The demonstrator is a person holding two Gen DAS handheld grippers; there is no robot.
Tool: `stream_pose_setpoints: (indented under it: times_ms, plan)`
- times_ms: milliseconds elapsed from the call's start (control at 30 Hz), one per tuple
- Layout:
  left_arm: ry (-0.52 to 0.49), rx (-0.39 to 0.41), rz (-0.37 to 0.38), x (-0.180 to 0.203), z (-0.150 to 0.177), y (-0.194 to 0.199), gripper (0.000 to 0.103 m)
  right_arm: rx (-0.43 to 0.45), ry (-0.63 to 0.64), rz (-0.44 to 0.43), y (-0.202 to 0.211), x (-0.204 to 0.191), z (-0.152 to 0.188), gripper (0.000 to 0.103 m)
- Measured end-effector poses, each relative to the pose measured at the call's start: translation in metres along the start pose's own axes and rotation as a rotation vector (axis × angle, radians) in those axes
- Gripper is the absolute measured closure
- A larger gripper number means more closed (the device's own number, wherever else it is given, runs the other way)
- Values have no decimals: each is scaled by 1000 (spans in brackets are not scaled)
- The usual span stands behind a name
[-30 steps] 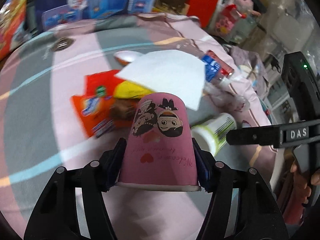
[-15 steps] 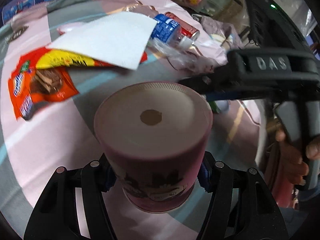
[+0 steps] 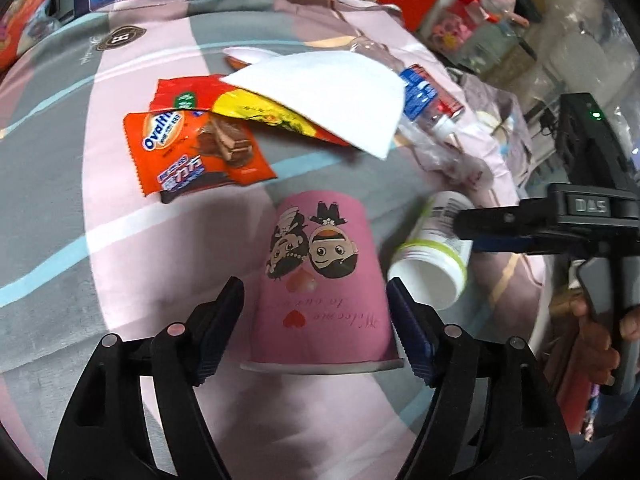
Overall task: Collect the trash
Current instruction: 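Grasp the pink paper cup with the left tool while the right tool grasps the pill bottle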
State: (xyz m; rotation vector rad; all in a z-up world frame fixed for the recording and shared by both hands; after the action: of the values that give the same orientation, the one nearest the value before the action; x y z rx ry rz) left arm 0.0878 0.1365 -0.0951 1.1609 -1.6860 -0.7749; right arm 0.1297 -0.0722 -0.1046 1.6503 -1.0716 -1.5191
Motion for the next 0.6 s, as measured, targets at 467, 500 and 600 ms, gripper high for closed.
stream_pose_setpoints:
  times_ms: [467, 500, 600]
  plan:
    - [14, 3, -52, -3, 11, 0, 34, 49, 163, 70, -29, -33, -13, 47]
    - [8, 23, -69, 0, 10, 4, 35, 62, 157, 66, -25, -31, -14, 47]
    - [13, 50, -67, 3, 6, 14, 35, 98, 135, 45, -8, -20, -16, 48]
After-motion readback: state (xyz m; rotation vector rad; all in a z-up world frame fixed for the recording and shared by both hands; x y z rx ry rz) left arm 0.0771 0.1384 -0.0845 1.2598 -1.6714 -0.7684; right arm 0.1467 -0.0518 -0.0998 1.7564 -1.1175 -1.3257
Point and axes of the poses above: each gripper's, at about its wrist camera, not at the fingertips, and y roughly against the way its jaws point, x to its right, z to its underside, the point moved 2 cm from there along -y, roughly the way its jaws point, and after that the axes turned 6 degrees about y, right-handed, at the moved point
